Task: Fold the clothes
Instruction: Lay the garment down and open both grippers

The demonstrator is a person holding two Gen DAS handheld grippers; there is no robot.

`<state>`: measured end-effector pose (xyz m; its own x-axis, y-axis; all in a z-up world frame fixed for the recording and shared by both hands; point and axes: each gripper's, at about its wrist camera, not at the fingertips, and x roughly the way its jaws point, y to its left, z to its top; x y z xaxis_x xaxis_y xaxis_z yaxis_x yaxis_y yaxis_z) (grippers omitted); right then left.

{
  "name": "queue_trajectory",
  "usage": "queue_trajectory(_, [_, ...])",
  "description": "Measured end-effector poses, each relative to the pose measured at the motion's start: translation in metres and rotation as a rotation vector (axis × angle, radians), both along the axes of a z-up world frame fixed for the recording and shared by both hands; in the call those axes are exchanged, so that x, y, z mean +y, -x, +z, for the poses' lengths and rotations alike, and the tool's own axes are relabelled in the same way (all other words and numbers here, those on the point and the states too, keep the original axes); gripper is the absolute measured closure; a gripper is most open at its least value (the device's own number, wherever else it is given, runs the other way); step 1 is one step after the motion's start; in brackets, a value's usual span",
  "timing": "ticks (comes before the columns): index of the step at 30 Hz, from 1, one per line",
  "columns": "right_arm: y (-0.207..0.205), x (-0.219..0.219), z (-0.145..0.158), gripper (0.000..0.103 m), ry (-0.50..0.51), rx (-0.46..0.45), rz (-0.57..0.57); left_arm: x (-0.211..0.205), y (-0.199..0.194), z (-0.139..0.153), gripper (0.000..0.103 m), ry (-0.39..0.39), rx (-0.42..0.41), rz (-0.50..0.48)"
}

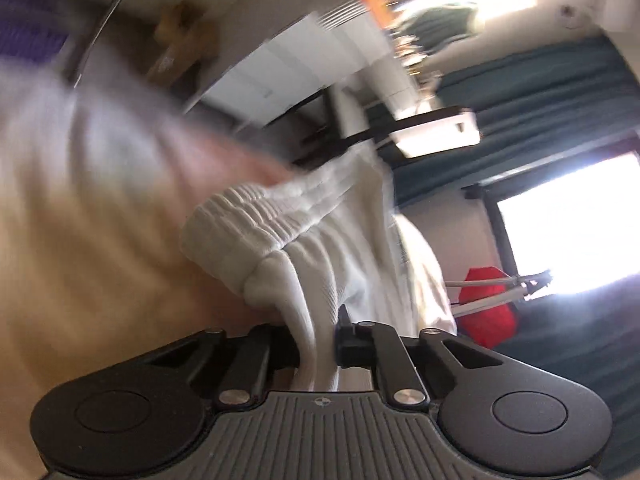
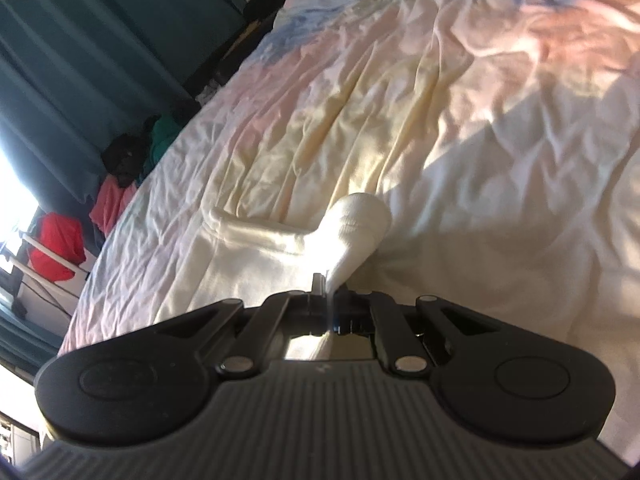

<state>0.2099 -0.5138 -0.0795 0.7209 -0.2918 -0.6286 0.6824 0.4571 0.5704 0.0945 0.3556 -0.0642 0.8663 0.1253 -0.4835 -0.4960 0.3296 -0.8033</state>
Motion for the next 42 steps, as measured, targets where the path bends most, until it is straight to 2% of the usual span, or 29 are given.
queue_trajectory(1, [0.004,0.001,0.002,0.097,-0.003,-0.014,-0.017,0.001,0.007,0.011,0.093,-0.012,-0.01,-0.009])
queue_trajectory(2, [0.008,0.001,0.004,0.097,-0.007,-0.029,-0.035,0.002,0.014,0.022,0.099,-0.023,-0.021,-0.018])
queue_trajectory(6, [0.03,0.013,0.023,0.097,0.053,-0.059,-0.122,0.015,0.055,0.06,0.098,-0.161,-0.015,0.011])
queue_trajectory(9, [0.046,0.016,0.025,0.097,0.036,-0.02,-0.19,0.017,0.066,0.058,0.098,-0.209,0.118,0.001])
queue_trajectory(12, [0.052,0.006,0.006,0.097,-0.065,0.068,-0.23,0.012,0.054,0.044,0.098,-0.214,0.271,-0.016])
queue_trajectory(14, [0.051,0.0,-0.01,0.097,-0.132,0.133,-0.229,0.015,0.052,0.043,0.096,-0.216,0.305,-0.025])
queue_trajectory(16, [0.048,-0.003,-0.015,0.096,-0.151,0.155,-0.217,0.013,0.055,0.045,0.093,-0.229,0.322,-0.035])
queue_trajectory(18, [0.045,-0.003,-0.013,0.095,-0.141,0.171,-0.203,0.008,0.062,0.053,0.078,-0.254,0.321,-0.047])
queue_trajectory(20, [0.041,0.0,-0.007,0.093,-0.112,0.189,-0.167,-0.003,0.067,0.066,0.068,-0.317,0.349,-0.046])
queue_trajectory(21, [0.041,0.001,-0.005,0.09,-0.098,0.173,-0.156,-0.007,0.064,0.071,0.056,-0.341,0.352,-0.051])
queue_trajectory(22, [0.041,0.003,-0.001,0.078,-0.073,0.159,-0.148,-0.014,0.066,0.078,0.051,-0.369,0.343,-0.053])
queue_trajectory(23, [0.041,0.004,0.005,0.065,-0.047,0.145,-0.14,-0.022,0.069,0.085,0.042,-0.41,0.323,-0.05])
queue_trajectory(24, [0.04,0.007,0.011,0.038,-0.008,0.141,-0.139,-0.031,0.067,0.092,0.032,-0.46,0.306,-0.042])
queue_trajectory(25, [0.039,0.012,0.017,0.022,0.042,0.137,-0.142,-0.042,0.069,0.101,0.027,-0.514,0.292,-0.034])
queue_trajectory(26, [0.038,0.017,0.024,0.02,0.091,0.125,-0.137,-0.053,0.069,0.109,0.021,-0.567,0.274,-0.031])
queue_trajectory(28, [0.037,0.027,0.038,0.022,0.189,0.1,-0.123,-0.077,0.068,0.123,0.02,-0.651,0.226,-0.049])
queue_trajectory(31, [0.031,0.041,0.054,0.021,0.247,0.026,-0.025,-0.122,0.051,0.13,0.018,-0.723,0.159,-0.151])
queue_trajectory(36, [0.015,0.082,0.073,0.022,0.296,-0.137,0.311,-0.217,0.018,0.126,0.018,-0.826,0.088,-0.42])
queue_trajectory(40, [0.002,0.121,0.074,0.022,0.317,-0.205,0.518,-0.283,-0.004,0.117,0.018,-0.882,0.009,-0.641])
queue_trajectory(42, [-0.006,0.138,0.07,0.022,0.31,-0.222,0.599,-0.303,-0.01,0.106,0.018,-0.907,-0.04,-0.706])
